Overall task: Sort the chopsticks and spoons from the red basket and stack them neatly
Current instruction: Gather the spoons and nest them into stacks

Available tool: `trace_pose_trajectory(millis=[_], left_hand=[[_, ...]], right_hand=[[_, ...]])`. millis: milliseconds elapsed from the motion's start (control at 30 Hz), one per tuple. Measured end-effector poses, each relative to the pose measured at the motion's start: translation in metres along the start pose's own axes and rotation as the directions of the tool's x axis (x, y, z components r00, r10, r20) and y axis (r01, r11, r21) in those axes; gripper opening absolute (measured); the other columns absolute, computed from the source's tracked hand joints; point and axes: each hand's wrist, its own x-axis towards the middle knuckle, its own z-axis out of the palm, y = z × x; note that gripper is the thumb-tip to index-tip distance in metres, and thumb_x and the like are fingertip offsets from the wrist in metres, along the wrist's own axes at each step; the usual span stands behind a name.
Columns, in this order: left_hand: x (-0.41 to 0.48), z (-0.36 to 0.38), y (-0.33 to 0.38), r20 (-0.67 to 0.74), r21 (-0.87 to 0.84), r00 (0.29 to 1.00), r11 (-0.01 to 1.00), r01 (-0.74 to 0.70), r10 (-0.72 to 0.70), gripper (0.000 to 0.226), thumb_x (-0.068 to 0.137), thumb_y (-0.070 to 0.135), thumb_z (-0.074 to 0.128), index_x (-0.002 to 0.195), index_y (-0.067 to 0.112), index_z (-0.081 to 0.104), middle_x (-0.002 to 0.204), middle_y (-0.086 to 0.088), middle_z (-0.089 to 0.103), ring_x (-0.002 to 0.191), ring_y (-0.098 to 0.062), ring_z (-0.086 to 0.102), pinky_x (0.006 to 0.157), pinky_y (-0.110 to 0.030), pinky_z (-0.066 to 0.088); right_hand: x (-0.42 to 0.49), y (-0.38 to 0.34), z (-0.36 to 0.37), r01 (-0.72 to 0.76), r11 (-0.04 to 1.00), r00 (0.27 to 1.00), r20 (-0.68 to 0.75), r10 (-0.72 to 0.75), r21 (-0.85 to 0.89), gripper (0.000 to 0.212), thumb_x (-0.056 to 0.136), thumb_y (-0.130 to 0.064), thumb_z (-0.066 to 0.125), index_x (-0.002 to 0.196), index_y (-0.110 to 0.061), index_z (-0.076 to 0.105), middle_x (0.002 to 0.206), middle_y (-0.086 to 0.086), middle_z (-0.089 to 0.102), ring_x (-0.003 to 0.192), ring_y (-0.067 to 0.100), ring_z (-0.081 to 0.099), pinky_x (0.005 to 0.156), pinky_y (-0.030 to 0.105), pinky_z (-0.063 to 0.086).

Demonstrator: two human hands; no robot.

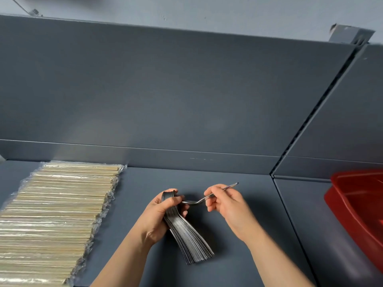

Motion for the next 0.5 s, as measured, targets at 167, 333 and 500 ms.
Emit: trace_pose_trajectory(millis=[167,333,500], left_hand=[[-0.003,-0.001,0.001,0.045,0.012,0.999,1.0,-0.015,0.014,0.031,0.07,0.006,0.074,0.096,0.007,0.058,0.086,-0.02,0.071,0.074,-0.036,0.07,0.064,-0.041,0.059],[-0.001,-0.005,0.007,0.012,0.021,1.0,1.0,-0.011,0.01,0.036,0.065,0.002,0.073,0.097,0.009,0.058,0.089,-0.018,0.07,0.082,-0.042,0.07,0.062,-0.043,0.059],[-0.001,-0.008,0.016,0.02,0.097,1.0,0.995,-0.015,0.014,0.032,0.073,0.005,0.069,0.103,0.009,0.058,0.094,-0.018,0.068,0.08,-0.041,0.071,0.06,-0.043,0.059]], right_hand=[[-0.009,0.005,0.002,-0.061,0.995,0.995,0.086,0.054,0.073,0.024,0.094,-0.001,0.055,0.082,-0.005,0.075,0.079,0.015,0.069,0.074,0.023,0.067,0.071,0.029,0.056],[-0.017,0.003,-0.005,-0.104,0.981,0.982,0.14,0.128,-0.164,0.017,0.091,-0.011,0.063,0.093,-0.013,0.079,0.096,0.015,0.071,0.085,0.019,0.06,0.078,0.028,0.048],[-0.024,-0.003,-0.018,-0.188,0.982,0.964,0.193,0.182,0.015,0.023,0.087,-0.012,0.063,0.099,0.003,0.075,0.09,0.015,0.07,0.082,0.019,0.062,0.074,0.026,0.051]])
